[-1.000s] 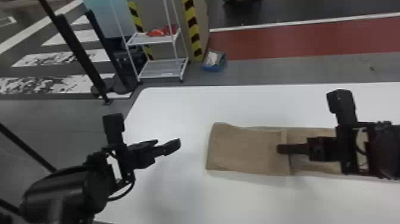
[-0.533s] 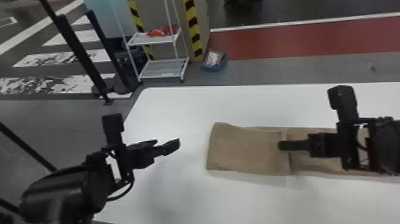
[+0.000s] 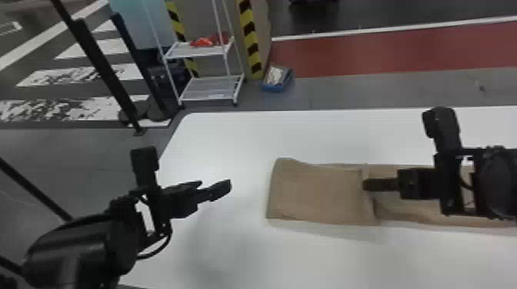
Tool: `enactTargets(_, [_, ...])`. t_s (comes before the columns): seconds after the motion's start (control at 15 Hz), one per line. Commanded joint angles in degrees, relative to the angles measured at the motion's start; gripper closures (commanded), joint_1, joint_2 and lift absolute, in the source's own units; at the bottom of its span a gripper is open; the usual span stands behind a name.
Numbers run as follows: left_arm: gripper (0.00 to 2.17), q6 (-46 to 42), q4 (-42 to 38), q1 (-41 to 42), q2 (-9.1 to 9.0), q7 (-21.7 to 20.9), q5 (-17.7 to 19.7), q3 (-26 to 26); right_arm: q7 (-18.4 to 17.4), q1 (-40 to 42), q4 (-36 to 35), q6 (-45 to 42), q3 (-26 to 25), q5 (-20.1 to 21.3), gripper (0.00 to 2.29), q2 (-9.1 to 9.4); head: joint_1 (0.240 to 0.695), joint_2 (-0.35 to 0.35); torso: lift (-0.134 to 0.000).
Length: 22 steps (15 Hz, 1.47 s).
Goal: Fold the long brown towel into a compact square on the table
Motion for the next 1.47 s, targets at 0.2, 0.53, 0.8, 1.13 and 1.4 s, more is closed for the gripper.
enactTargets(0.2, [0.02,-0.81,1.01,-0.13,0.46,0.06,0.00,-0.01,0.10,-0.11,-0.61,0.02,-0.53,-2.24,1.11,0.14,0.695,0.266,-0.123])
enactTargets(0.53, [0.02,-0.99,1.19,-0.30,0.82,0.06,0.00,0.17,0.18,-0.64,-1.75,-0.86,-1.14,-5.05,1.11,0.14,0.695,0.281,-0.123])
enactTargets(0.8, [0.02,-0.99,1.98,-0.83,1.17,-0.03,0.09,0.52,0.54,1.12,-5.26,0.90,-3.78,-6.81,1.11,0.14,0.695,0.284,-0.123])
enactTargets(1.13, [0.02,-2.22,2.50,-1.18,0.82,0.32,0.35,0.34,0.89,1.74,-9.22,1.95,-8.61,-9.79,1.11,0.14,0.695,0.271,-0.123])
enactTargets(1.4, [0.02,-10.30,2.77,1.28,-0.77,1.55,1.76,-0.54,0.89,5.96,-9.04,-0.34,-9.58,-10.85,1.11,0.14,0.695,0.252,-0.123])
